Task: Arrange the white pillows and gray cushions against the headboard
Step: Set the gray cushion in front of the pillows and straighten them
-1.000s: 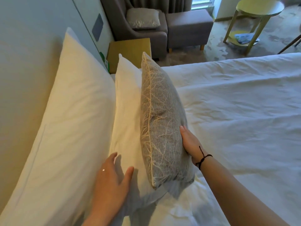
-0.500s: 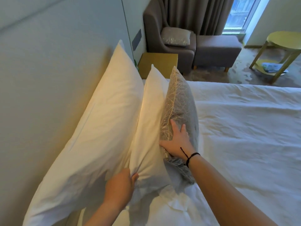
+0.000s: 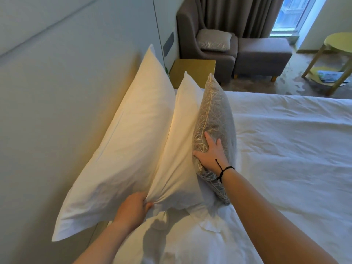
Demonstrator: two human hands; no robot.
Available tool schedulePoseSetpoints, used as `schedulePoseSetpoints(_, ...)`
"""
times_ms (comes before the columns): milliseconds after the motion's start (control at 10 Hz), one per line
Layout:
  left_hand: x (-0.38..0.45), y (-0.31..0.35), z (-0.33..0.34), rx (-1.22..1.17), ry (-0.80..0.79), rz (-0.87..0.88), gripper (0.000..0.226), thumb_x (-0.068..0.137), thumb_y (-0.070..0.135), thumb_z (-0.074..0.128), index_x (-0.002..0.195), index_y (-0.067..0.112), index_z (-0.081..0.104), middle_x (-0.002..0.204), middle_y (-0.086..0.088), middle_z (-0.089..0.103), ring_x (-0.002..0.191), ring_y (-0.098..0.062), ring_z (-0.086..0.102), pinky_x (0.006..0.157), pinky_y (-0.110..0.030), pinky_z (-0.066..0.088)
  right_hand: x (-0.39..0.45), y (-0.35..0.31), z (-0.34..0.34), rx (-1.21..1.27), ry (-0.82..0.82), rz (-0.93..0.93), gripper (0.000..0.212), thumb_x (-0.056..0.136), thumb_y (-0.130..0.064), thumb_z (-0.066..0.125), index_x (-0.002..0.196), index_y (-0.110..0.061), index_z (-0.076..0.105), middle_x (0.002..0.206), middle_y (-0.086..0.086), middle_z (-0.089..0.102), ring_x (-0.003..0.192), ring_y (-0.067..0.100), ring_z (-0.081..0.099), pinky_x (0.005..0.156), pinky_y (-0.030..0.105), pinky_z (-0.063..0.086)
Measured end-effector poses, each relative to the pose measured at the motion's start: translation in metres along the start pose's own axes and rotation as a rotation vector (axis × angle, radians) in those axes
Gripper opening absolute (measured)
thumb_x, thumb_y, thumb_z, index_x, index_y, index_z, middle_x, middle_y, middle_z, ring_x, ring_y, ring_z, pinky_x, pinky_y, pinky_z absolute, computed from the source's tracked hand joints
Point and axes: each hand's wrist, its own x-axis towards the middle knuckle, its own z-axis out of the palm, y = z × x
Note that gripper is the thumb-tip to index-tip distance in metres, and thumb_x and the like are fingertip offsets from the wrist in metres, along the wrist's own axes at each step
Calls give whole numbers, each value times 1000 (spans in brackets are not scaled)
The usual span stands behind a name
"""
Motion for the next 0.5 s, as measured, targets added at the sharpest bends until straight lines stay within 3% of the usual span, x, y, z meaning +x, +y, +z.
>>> schedulePoseSetpoints(100,-6,-8,-5,-42,28,46,10,92,28,60,85,21,62,82,3,68,85,-23,63,64,-33,42,-12,-7,-6,-23,-10,-49,72,86,-52,61,148,-44,26,163,9,3,148,30,12,113,50,31)
schedulePoseSetpoints(200,-13,-15,-8,-37,64,46,34,92,28,62,66,22,41,61,5,50,68,-27,56,55,-36,29,-30,-11,-8,-66,-46,-64,69,86,-57,60,146,-44,31,163,6,3,149,29,12,114,50,27)
schedulePoseSetpoints(300,-19,-17,-8,-30,82,75,36,92,28,62,65,21,38,62,2,51,67,-29,55,55,-36,28,-56,-8,-11,-79,-28,-83,65,86,-52,62,144,-44,35,163,7,6,148,27,16,114,46,26)
schedulePoseSetpoints(500,-24,-15,-12,-55,86,121,33,92,29,61,66,21,43,67,1,55,69,-25,56,56,-35,34,-121,-15,-13,133,37,-161,50,94,-41,59,142,-36,46,153,-1,39,141,18,34,111,38,32)
